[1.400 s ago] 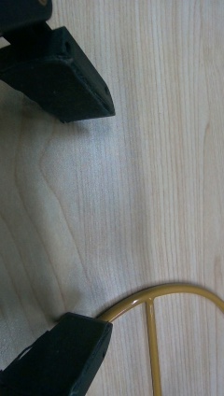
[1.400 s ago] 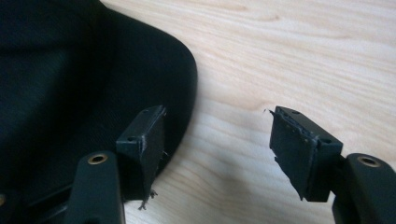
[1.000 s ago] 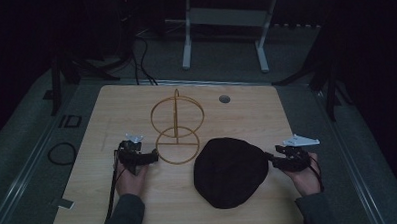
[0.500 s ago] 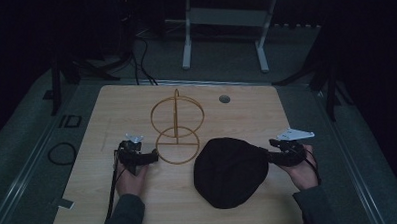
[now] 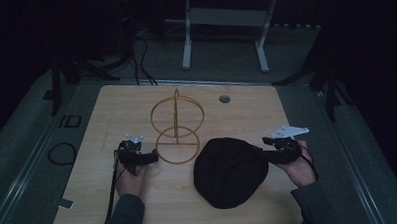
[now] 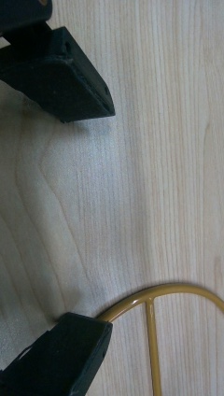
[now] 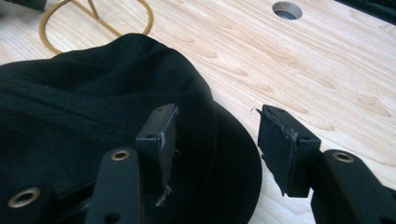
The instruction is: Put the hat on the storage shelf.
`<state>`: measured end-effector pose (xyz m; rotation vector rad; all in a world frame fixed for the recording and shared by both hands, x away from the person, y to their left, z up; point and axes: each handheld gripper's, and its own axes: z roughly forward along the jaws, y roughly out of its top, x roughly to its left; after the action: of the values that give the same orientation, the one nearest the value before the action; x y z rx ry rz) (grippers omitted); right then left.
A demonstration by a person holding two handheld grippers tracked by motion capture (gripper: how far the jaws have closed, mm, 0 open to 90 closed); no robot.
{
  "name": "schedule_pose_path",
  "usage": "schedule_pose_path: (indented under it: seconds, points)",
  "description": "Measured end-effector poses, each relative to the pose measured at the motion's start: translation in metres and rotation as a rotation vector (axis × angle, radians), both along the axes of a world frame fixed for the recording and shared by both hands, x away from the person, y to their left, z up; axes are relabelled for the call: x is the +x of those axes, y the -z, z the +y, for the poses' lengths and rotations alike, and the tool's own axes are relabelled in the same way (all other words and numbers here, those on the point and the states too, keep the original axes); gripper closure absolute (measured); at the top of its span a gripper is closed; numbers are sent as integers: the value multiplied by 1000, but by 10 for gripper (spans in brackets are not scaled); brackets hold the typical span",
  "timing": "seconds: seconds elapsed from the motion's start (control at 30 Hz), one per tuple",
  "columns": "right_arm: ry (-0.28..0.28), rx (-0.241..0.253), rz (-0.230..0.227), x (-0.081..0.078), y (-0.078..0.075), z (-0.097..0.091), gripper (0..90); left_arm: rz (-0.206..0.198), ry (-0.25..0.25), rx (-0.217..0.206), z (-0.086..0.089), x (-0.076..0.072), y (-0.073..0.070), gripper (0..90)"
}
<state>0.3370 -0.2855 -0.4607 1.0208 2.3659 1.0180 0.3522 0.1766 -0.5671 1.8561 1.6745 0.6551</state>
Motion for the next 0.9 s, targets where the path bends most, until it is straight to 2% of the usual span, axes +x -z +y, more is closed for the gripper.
schedule_pose_path:
  seconds: [0.23,0.4,0.63,0.77,0.9]
  points:
    - [-25,-6,0,1,-4,5,455,0,1,0,0,0,0,7]
    - [-62,-34,5,2,-8,13,440,2,1,0,0,0,0,7]
    - [-89,-37,14,3,-12,17,425,2,1,0,0,0,0,7]
    - [-103,-21,31,2,-13,19,398,2,0,0,0,0,0,7]
    - [-111,-37,29,1,-16,23,361,2,1,0,0,0,0,7]
